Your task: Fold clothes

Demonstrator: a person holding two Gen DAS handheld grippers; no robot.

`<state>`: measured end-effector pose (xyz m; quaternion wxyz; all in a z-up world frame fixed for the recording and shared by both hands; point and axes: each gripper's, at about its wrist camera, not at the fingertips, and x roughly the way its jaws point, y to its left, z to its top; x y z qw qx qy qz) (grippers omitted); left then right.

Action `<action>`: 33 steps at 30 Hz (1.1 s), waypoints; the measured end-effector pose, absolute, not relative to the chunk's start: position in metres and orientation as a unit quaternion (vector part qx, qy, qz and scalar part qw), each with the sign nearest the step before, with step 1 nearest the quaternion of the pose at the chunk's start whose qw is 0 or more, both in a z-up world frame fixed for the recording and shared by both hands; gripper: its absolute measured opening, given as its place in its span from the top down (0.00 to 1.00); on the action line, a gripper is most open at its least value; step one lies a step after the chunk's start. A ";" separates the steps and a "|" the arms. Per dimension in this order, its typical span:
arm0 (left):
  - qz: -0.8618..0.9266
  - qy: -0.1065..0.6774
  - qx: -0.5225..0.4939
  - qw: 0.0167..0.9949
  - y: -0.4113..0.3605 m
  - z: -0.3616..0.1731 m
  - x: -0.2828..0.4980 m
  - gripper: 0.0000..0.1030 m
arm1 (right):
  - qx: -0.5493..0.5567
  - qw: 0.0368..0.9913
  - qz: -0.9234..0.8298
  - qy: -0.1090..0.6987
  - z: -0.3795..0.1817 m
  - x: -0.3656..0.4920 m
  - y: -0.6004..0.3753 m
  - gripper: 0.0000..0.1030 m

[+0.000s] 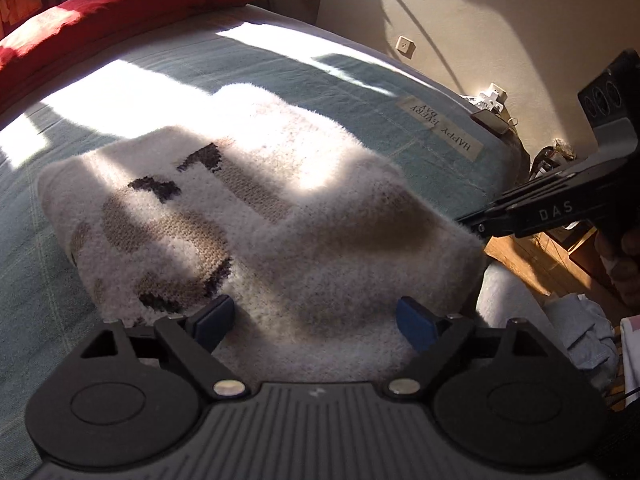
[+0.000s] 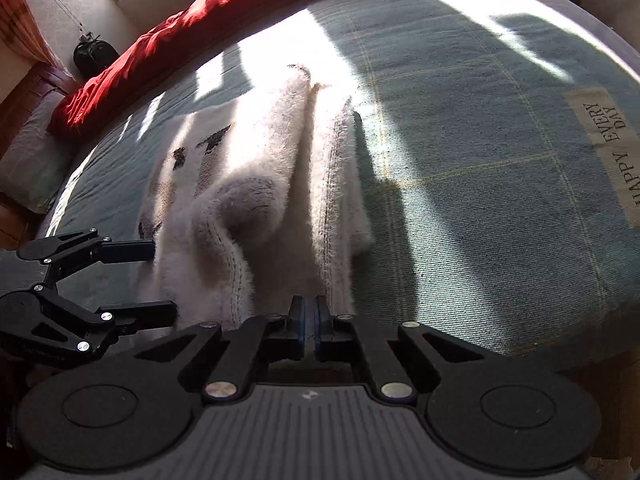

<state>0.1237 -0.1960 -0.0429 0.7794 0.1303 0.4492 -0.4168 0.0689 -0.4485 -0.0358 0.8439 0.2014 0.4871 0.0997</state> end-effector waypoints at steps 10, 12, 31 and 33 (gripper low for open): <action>-0.455 0.467 0.112 0.750 -0.203 -0.053 0.111 0.11 | 0.168 0.881 0.146 0.418 0.020 0.111 -0.420 0.78; -0.457 0.467 0.102 0.751 -0.196 -0.047 0.112 0.12 | 0.144 0.872 0.160 0.439 0.009 0.124 -0.403 0.78; -0.440 0.447 0.107 0.771 -0.165 -0.053 0.138 0.02 | 0.123 0.888 0.123 0.425 -0.010 0.124 -0.414 0.53; -0.442 0.448 0.098 0.771 -0.163 -0.052 0.139 0.02 | 0.139 0.884 0.113 0.431 -0.019 0.141 -0.421 0.53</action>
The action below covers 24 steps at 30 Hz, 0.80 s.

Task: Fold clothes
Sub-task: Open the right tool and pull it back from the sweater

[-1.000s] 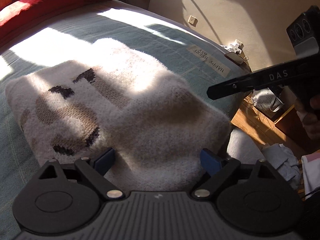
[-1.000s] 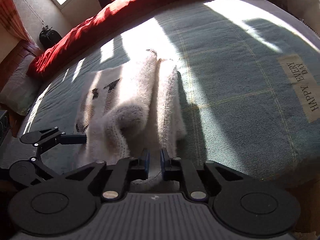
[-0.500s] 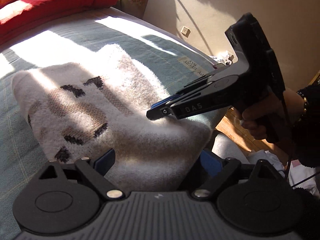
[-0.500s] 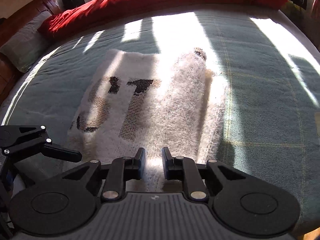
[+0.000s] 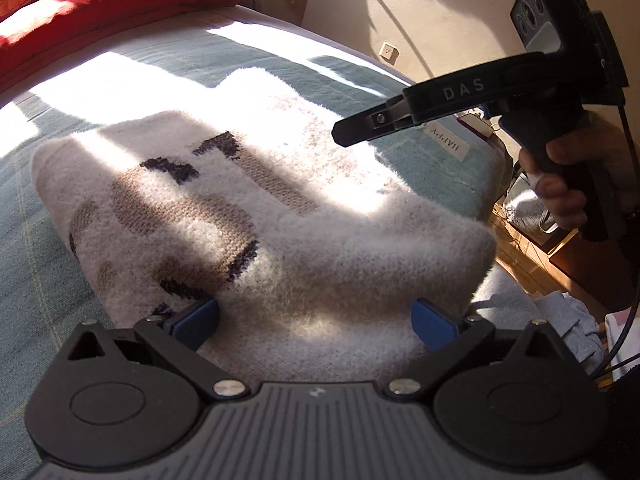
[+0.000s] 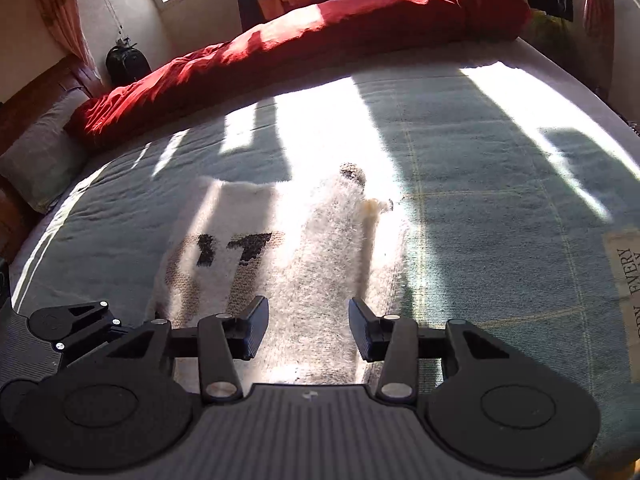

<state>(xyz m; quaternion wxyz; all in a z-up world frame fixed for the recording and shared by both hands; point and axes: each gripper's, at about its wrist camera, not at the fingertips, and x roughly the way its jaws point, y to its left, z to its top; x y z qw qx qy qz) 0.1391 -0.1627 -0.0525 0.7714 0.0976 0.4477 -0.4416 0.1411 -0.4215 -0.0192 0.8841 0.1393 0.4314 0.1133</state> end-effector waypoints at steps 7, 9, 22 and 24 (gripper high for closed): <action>-0.434 0.446 0.072 0.779 -0.160 -0.044 0.140 0.02 | 0.207 0.861 0.141 0.442 -0.058 0.183 -0.427 0.64; -0.430 0.445 0.070 0.782 -0.159 -0.035 0.139 0.02 | 0.203 0.869 0.157 0.422 -0.045 0.176 -0.424 0.76; -0.427 0.466 0.060 0.773 -0.180 -0.046 0.176 0.02 | 0.144 0.880 0.113 0.438 -0.060 0.169 -0.438 0.76; -0.422 0.470 0.072 0.772 -0.184 -0.055 0.177 0.02 | 0.168 0.875 0.117 0.438 -0.062 0.170 -0.444 0.75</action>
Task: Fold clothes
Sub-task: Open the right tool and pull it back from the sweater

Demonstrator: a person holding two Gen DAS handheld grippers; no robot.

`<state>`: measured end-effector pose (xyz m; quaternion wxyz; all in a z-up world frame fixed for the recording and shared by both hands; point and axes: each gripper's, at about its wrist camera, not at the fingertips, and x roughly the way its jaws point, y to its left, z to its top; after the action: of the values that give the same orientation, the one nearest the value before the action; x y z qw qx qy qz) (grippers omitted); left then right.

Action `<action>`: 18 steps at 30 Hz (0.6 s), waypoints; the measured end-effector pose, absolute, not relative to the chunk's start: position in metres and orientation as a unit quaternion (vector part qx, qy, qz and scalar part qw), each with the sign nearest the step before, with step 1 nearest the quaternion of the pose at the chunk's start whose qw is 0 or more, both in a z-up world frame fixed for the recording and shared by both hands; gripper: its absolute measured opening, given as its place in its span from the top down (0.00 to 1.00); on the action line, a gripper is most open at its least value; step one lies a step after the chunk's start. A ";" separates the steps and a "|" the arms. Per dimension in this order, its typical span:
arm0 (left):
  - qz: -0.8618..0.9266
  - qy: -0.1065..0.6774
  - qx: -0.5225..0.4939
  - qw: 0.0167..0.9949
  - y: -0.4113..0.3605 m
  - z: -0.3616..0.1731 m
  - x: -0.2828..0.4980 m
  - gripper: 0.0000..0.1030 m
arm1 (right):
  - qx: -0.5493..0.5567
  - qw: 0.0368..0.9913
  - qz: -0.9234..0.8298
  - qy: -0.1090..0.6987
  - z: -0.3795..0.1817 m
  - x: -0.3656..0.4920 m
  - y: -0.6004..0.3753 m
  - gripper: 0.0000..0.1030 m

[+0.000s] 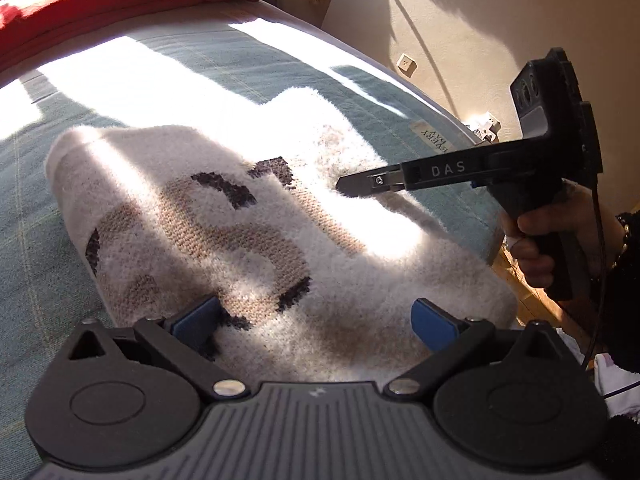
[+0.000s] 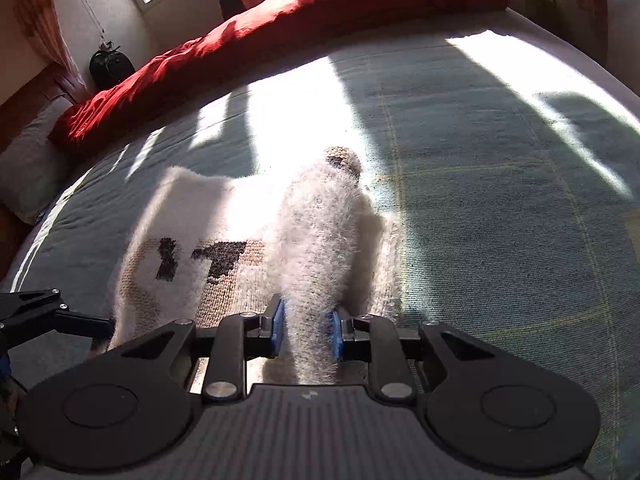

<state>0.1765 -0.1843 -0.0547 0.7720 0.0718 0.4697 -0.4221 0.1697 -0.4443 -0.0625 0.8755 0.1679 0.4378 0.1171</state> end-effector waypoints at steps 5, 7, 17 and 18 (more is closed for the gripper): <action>-0.420 0.468 0.093 0.772 -0.184 -0.056 0.168 0.02 | 0.192 0.887 0.099 0.408 -0.038 0.163 -0.451 0.69; -0.421 0.467 0.089 0.773 -0.182 -0.056 0.168 0.02 | 0.182 0.901 0.097 0.381 -0.022 0.160 -0.449 0.69; -0.427 0.470 0.079 0.768 -0.177 -0.054 0.167 0.02 | 0.098 0.892 0.105 0.428 -0.054 0.213 -0.427 0.72; -0.428 0.471 0.077 0.768 -0.177 -0.054 0.169 0.02 | 0.093 0.893 0.105 0.428 -0.058 0.214 -0.427 0.72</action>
<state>0.1686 -0.1767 -0.0537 0.7675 0.0773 0.4707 -0.4283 0.2144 -0.4271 -0.0581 0.8929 0.0934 0.4277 0.1050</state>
